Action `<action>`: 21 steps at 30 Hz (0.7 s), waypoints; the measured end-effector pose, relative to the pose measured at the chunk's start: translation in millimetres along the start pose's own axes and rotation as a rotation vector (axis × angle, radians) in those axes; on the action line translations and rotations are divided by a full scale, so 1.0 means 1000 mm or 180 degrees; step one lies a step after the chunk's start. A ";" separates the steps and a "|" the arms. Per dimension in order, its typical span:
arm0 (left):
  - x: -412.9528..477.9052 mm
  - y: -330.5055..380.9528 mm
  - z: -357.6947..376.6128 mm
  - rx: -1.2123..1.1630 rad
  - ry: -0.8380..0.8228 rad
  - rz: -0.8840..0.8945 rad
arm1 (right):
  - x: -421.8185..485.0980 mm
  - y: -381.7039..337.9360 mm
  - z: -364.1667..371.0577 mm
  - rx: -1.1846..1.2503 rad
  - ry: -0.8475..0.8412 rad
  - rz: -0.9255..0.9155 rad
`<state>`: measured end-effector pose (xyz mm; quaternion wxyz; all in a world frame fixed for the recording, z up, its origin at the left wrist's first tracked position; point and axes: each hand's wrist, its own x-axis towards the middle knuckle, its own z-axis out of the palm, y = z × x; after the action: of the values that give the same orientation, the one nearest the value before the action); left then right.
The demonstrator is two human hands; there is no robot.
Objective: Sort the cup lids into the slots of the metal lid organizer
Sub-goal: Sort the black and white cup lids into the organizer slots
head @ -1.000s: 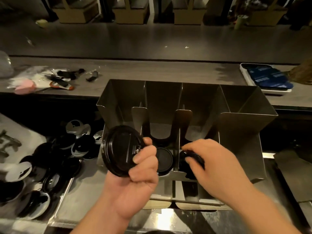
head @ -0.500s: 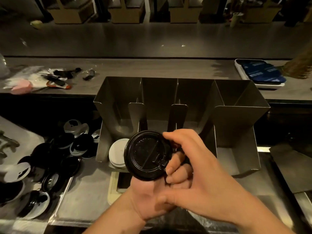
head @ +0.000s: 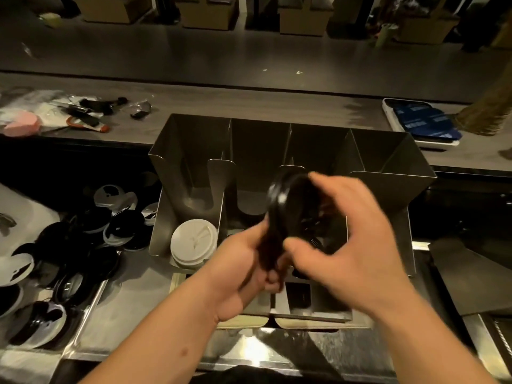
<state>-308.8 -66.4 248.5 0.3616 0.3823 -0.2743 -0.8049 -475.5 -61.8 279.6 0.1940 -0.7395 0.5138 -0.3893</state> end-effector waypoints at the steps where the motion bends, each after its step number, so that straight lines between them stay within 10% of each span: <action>1: 0.001 0.002 -0.002 0.0276 0.0097 0.0137 | 0.003 0.007 -0.010 -0.0077 0.0061 0.0194; 12: 0.009 0.005 -0.026 0.1719 0.1274 0.1488 | 0.013 0.038 0.005 -0.2518 -0.1815 0.0299; 21: 0.008 -0.004 -0.028 0.2965 0.1126 0.1416 | 0.012 0.053 0.045 -0.3418 -0.2029 0.0087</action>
<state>-290.9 -74.8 226.3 0.3562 0.5643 -0.6111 -0.4257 -470.5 -98.8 219.5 -0.0561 -0.8070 0.5641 0.1656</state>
